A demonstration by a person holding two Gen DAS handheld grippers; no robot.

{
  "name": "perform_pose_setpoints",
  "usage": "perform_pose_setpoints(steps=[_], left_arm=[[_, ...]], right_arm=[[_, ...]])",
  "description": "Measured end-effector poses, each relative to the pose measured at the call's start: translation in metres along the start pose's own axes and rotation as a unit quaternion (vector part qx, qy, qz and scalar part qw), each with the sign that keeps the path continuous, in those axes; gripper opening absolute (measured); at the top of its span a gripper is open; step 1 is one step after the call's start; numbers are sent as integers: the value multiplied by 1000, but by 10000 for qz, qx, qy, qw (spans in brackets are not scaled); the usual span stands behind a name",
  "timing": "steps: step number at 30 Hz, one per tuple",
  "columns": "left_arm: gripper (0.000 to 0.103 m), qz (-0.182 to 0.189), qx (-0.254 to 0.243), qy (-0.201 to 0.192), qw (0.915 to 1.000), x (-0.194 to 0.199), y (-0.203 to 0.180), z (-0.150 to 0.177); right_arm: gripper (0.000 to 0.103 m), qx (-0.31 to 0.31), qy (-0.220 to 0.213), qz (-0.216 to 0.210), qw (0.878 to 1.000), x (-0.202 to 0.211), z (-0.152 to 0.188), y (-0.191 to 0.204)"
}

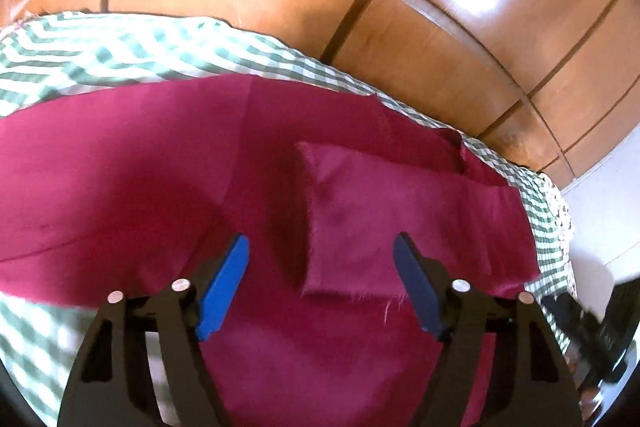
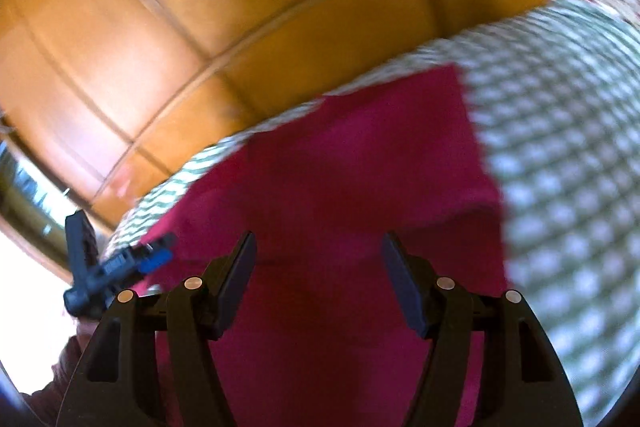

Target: Fold small clothes

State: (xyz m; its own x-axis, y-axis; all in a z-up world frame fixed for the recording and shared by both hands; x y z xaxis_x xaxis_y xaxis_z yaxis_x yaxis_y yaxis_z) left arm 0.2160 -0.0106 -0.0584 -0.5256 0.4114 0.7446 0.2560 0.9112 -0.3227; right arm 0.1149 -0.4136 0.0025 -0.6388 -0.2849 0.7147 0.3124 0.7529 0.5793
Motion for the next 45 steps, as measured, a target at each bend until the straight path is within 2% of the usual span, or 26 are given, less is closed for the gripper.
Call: perform_pose_setpoints(steps=[1,2,3,5,6,8,10,12,13,15,16,17,18,20,22,26,28,29,31,33,36,38,42,44,45], left_arm=[[63,56,16,53,10000,-7,-2,-4],[49,152,-12,137,9998,-15,-7,-8],[28,167,-71,206,9996,-20,-12,-9],[7,89,-254,301,9992,-27,-20,-13],[7,-64,-334,159,9993,-23,-22,-18],[6,-78,-258,-93,9996,-10,-16,-28],[7,-85,-146,-261,9995,-1,-9,-34],[7,-240,-234,-298,9990,2,-5,-38],[7,-301,-283,-234,9989,0,-5,-38],[13,-474,-363,-37,9982,-12,-3,-34],[18,-650,-409,33,9970,-19,-3,-31],[34,-813,-454,93,9956,-22,-2,-29],[43,-1082,-546,179,9925,-31,-1,-24],[44,-1220,-737,126,9897,-41,-2,-19],[44,-1418,-963,8,9852,-44,-7,-16],[43,-1555,-738,-89,9850,-30,-7,-13],[47,-1721,-601,-246,9829,-13,-3,-9],[56,-1861,-537,-317,9805,-6,2,-6],[58,-1784,-199,-491,9825,18,21,4],[69,-1699,223,-564,9836,37,45,14],[70,-1741,855,-727,9783,70,81,35],[70,-1807,1212,-819,9726,91,107,50],[68,-1774,2065,-900,9580,130,170,88],[67,-1821,2504,-989,9457,149,200,110],[67,-1849,2783,-1029,9369,161,220,124]], right_arm=[[64,-116,-63,92,9999,4,-3,-11],[64,-188,-114,145,9997,7,-6,-18],[64,-233,-153,163,9995,8,-9,-22],[64,-247,-210,150,9994,4,-15,-23],[64,-207,-243,153,9994,-1,-18,-18],[64,-69,-301,157,9994,-12,-27,-8],[64,109,-329,224,9991,-27,-37,3],[64,287,-322,344,9985,-41,-45,14],[64,408,-323,484,9975,-51,-47,19],[64,695,-326,1120,9907,-81,-50,24],[64,773,-311,1471,9856,-95,-49,21],[64,816,-274,1756,9807,-107,-47,17],[64,891,-319,1898,9772,-115,-43,14],[65,1161,-592,2032,9704,-118,-34,16],[65,1233,-674,2114,9672,-119,-31,17],[67,1305,-712,2171,9648,-122,-30,17],[67,1303,-727,2170,9647,-122,-30,17],[68,1312,-737,2185,9642,-122,-31,17],[69,1334,-744,2214,9631,-122,-29,19],[69,1344,-755,2225,9627,-121,-27,20],[72,1362,-757,2256,9617,-121,-27,21],[73,1351,-729,2257,9620,-121,-28,22],[88,1366,-713,2263,9618,-111,-28,31],[89,1269,-875,2084,9658,-96,-22,40],[90,1233,-898,1929,9693,-89,-16,45]])
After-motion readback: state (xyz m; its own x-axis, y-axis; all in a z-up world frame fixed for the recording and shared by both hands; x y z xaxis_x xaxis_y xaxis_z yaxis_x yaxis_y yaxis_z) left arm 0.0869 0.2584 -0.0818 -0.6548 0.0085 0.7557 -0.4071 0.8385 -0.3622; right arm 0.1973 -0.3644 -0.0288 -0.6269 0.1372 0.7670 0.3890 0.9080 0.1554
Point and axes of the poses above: each gripper's, at about its wrist camera, not at the fingertips, and x roughly against the way its jaws point, y to its left, z to its underside, the point moved 1 cm from there along -x, roughly the way its jaws point, and after that the axes turned 13 degrees about -x, right-handed, at the moved point
